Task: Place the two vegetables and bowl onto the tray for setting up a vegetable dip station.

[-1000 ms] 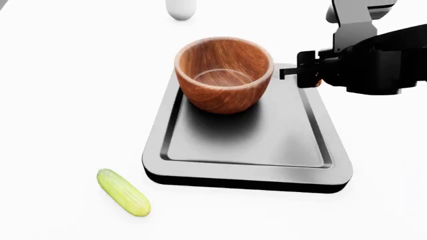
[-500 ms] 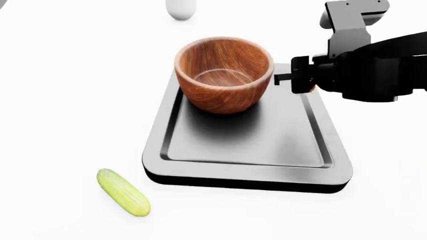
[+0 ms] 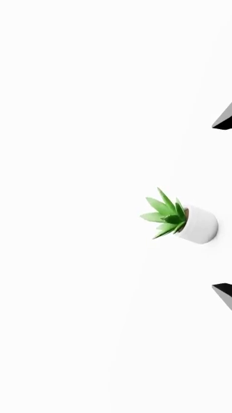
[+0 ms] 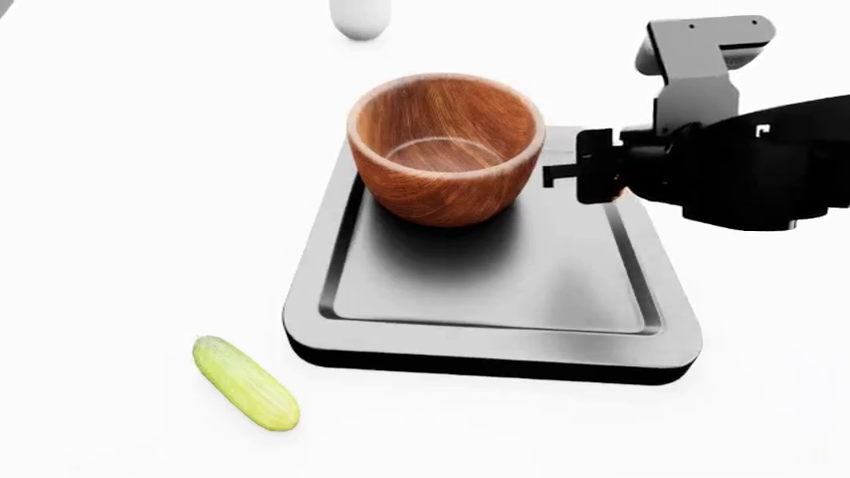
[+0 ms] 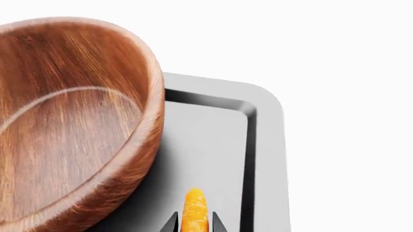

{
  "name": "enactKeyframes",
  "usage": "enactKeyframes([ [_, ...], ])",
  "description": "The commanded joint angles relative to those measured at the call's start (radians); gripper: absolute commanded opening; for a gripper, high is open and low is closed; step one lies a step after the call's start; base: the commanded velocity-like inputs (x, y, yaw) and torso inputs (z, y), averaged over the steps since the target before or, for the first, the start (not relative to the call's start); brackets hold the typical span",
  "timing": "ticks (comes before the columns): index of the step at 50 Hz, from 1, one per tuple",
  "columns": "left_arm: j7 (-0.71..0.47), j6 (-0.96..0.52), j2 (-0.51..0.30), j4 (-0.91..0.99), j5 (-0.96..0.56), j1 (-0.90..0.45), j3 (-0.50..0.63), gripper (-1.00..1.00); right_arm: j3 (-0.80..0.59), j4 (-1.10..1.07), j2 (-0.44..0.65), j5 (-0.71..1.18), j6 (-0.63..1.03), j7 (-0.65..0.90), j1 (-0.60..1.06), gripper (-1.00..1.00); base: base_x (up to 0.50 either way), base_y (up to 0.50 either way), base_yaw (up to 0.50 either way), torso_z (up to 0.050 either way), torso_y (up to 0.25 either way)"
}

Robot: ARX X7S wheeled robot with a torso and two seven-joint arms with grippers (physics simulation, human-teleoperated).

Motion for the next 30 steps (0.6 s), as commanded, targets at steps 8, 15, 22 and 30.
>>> enactKeyframes([
  [8,-0.003,-0.005,0.002,0.001,0.001,0.006,-0.009,1.00,0.015,-0.072,0.025,0.024,-0.002,0.020,-0.026,-1.00,0.00,0.00,0.00,0.000,0.000],
  [15,-0.003,-0.007,0.003,-0.002,0.003,0.008,-0.012,1.00,0.016,-0.086,0.025,0.027,-0.001,0.018,-0.029,-1.00,0.00,0.00,0.00,0.000,0.000],
  [22,-0.005,-0.011,0.002,0.001,0.003,0.007,-0.017,1.00,0.014,-0.096,0.026,0.027,-0.002,0.012,-0.038,-1.00,0.00,0.00,0.00,0.000,0.000],
  [30,-0.007,-0.013,0.001,0.002,0.003,0.006,-0.022,1.00,0.012,-0.095,0.021,0.027,-0.003,0.011,-0.043,-1.00,0.00,0.00,0.00,0.000,0.000],
])
